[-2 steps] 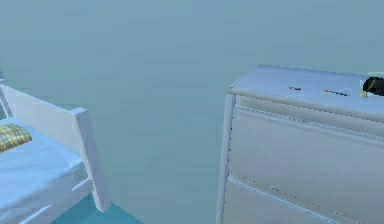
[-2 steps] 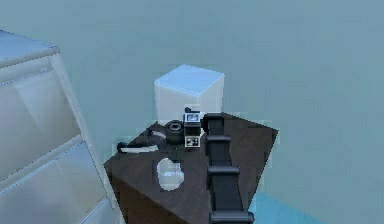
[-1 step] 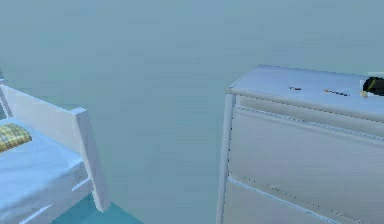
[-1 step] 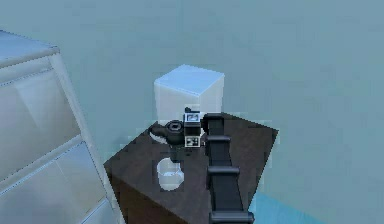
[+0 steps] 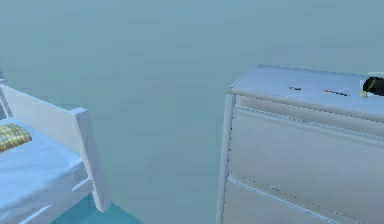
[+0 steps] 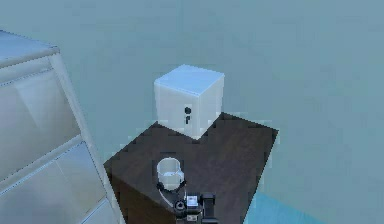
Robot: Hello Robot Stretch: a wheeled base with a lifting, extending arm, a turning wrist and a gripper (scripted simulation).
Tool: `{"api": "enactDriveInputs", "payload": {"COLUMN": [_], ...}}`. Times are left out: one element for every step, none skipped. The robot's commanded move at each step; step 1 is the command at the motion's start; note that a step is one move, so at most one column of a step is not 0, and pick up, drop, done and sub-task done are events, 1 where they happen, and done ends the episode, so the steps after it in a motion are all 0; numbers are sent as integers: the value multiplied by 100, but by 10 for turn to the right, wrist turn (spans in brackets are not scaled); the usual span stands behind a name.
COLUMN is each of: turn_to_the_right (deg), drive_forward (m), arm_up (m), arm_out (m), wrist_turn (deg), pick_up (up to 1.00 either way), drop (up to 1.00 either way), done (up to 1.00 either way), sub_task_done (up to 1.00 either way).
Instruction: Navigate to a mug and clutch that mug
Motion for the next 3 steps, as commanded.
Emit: {"api": "enactDriveInputs", "payload": {"turn_to_the_right": [0, 0, 0], "drive_forward": [0, 0, 0], "arm_up": [0, 10, 0], "arm_out": [0, 0, 0], "wrist_turn": [0, 0, 0], "pick_up": [100, 0, 0], "drop": [0, 0, 0], "done": [0, 0, 100], "sub_task_done": [0, 0, 0]}}
